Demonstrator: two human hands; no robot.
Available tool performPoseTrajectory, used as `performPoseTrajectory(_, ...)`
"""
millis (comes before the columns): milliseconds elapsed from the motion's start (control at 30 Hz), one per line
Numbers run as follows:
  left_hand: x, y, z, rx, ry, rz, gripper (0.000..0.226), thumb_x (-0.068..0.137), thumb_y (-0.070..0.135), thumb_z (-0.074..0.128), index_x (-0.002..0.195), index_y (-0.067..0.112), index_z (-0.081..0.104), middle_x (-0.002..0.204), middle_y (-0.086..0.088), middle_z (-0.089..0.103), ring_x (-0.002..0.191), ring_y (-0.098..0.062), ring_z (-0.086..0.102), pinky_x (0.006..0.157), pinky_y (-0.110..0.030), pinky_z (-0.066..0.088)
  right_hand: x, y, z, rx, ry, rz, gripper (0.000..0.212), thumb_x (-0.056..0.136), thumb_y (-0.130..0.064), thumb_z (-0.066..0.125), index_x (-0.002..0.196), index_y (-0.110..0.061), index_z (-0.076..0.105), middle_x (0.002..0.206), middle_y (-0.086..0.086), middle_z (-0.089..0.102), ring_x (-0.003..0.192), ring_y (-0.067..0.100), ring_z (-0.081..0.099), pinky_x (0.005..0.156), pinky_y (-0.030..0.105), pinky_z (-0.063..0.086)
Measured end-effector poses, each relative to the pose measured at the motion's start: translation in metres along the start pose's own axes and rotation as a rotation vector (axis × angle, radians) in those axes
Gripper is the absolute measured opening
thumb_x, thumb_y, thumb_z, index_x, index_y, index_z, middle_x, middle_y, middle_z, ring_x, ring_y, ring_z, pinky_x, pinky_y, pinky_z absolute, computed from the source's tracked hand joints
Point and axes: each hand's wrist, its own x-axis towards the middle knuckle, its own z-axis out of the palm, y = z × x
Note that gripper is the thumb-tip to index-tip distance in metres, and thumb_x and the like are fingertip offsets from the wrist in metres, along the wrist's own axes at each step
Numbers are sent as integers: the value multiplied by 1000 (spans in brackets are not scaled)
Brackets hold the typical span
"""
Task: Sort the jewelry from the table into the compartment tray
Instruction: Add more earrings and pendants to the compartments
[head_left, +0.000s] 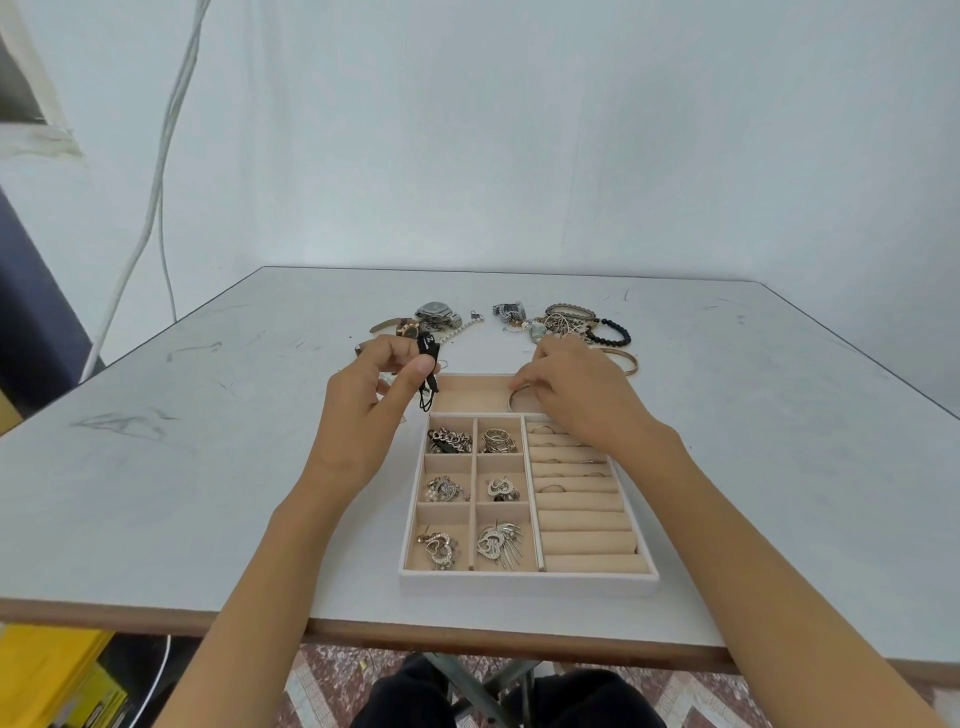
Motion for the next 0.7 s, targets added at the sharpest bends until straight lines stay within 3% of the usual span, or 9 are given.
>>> performPoseTrajectory(267,-1,0,-1,-5,-13,3,10,94,23,55,86,28,58,86,14,65,82,-1,57,71,-11,40,0,-1,-2,-72,-48,36,39,96,-14,41,119,-32,66,111,-1,57,109,21,43,82,31,31)
performPoseTrajectory(400,0,0,-1,-6,-15,7,7,95,22,55,89,23,59,88,12,66,84,-4,58,68,-7,40,-1,0,0,-44,-63,50,37,95,-15,42,119,-30,66,112,0,56,113,21,42,91,35,35)
performPoseTrajectory(567,0,-2,-2,0,-20,13,8,95,23,55,90,18,61,88,10,66,84,-5,58,69,-9,40,-8,10,-4,204,5,93,42,91,-7,44,121,-29,64,106,-2,55,107,18,49,87,34,43)
performPoseTrajectory(633,0,-2,-1,-5,-22,10,7,95,23,56,90,22,60,88,12,66,84,-3,58,70,-10,40,-15,16,-8,289,62,154,40,92,-9,48,124,-29,60,115,-3,56,105,13,50,86,33,44)
performPoseTrajectory(700,0,-2,-2,-3,-29,13,7,95,24,55,90,24,60,88,13,66,84,-2,58,72,-12,40,-26,24,-11,338,69,205,39,95,-17,48,131,-31,54,131,-5,52,121,11,46,99,37,41)
